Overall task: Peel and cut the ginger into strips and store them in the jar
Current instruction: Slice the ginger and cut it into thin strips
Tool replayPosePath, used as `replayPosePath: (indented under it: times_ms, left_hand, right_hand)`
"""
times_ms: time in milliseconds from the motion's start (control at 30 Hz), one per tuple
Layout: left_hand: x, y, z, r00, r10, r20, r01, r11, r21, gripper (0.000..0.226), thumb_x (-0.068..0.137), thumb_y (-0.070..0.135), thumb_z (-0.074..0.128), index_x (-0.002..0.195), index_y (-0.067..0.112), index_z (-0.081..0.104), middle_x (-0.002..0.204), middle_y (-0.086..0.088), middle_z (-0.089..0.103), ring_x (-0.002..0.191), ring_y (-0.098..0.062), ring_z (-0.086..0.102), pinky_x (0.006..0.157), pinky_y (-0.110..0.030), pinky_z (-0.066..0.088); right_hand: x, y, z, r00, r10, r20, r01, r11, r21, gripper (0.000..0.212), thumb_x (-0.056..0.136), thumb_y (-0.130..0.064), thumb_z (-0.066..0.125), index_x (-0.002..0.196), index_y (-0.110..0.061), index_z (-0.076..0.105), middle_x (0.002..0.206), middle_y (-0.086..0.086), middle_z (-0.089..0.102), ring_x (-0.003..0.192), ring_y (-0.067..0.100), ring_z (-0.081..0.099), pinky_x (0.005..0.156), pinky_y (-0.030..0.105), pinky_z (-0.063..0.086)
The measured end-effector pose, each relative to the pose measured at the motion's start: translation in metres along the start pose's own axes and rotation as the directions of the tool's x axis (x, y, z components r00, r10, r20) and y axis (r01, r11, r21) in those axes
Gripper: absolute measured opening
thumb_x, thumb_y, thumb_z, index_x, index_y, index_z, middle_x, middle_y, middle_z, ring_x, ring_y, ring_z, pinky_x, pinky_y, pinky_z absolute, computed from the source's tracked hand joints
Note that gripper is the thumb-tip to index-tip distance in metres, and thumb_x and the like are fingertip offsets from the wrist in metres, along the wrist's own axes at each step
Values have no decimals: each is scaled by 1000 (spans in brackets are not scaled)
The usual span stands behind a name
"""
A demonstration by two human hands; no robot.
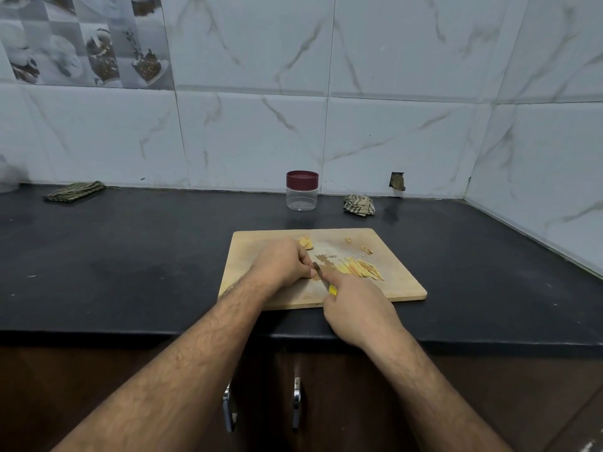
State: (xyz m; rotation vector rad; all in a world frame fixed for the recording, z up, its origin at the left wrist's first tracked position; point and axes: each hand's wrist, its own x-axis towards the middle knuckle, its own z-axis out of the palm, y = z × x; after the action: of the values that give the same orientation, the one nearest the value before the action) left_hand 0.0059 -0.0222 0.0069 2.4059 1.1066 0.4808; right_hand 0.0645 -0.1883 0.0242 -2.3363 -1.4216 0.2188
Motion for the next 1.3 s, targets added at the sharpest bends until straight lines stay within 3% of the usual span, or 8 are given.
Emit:
replayPosePath:
  times_ms: [133, 267, 400, 567, 1133, 1300]
  left_hand:
    - [-2, 1, -1, 1000, 10, -5, -10, 1000, -10, 4, 81, 27, 78, 82, 23, 78, 94, 15, 74, 94, -4, 63, 87, -29, 51]
    - [-3, 1, 0, 1000, 2, -13, -2, 1000, -7, 16, 82, 28, 77, 67, 29, 70, 95, 15, 74, 96, -4, 63, 89, -32, 51]
    - [-3, 1, 0, 1000, 2, -10, -1, 1000, 17, 6, 84, 30, 75, 79, 28, 77, 98, 13, 74, 98, -6, 63, 90, -32, 51]
    - [-4, 4, 0, 1000, 6, 12, -7, 999, 51, 11, 87, 26, 73, 94, 24, 80, 100, 9, 74, 99, -8, 63, 89, -30, 51]
    - [-2, 13, 2, 992, -114, -46, 114, 994, 1, 6, 81, 20, 77, 86, 22, 79, 95, 8, 74, 96, -10, 63, 77, -26, 51]
    - [-4, 14, 0, 994, -105, -40, 105, 994, -4, 8, 82, 21, 76, 89, 22, 79, 98, 9, 74, 99, -9, 62, 83, -28, 51]
  right_hand:
    - [0, -8, 4, 1000, 1, -1, -1, 998, -56, 55, 95, -14, 44, 146, -34, 41, 133, 2, 57, 119, 23, 54, 86, 33, 46]
    - [-6, -8, 8, 1000, -15, -2, 15, 993, -117, 53, 96, -14, 44, 146, -31, 41, 127, 2, 59, 116, 23, 55, 78, 32, 42]
    - [-17, -2, 7, 1000, 1, -4, -1, 991, -136, 53, 95, -13, 42, 145, -31, 42, 123, 2, 61, 111, 21, 57, 76, 31, 45]
    - [-18, 0, 5, 998, 15, -58, -20, 997, -79, 53, 97, -14, 39, 147, -30, 39, 127, 2, 61, 113, 22, 56, 83, 35, 51]
    - [-3, 4, 6, 999, -29, -33, 28, 999, -21, 52, 97, -22, 41, 148, -34, 41, 145, -4, 50, 128, 19, 48, 95, 34, 47]
    - [4, -2, 6, 1000, -4, -11, 4, 1000, -22, 55, 96, -18, 43, 149, -32, 40, 144, 1, 51, 128, 22, 49, 97, 34, 46]
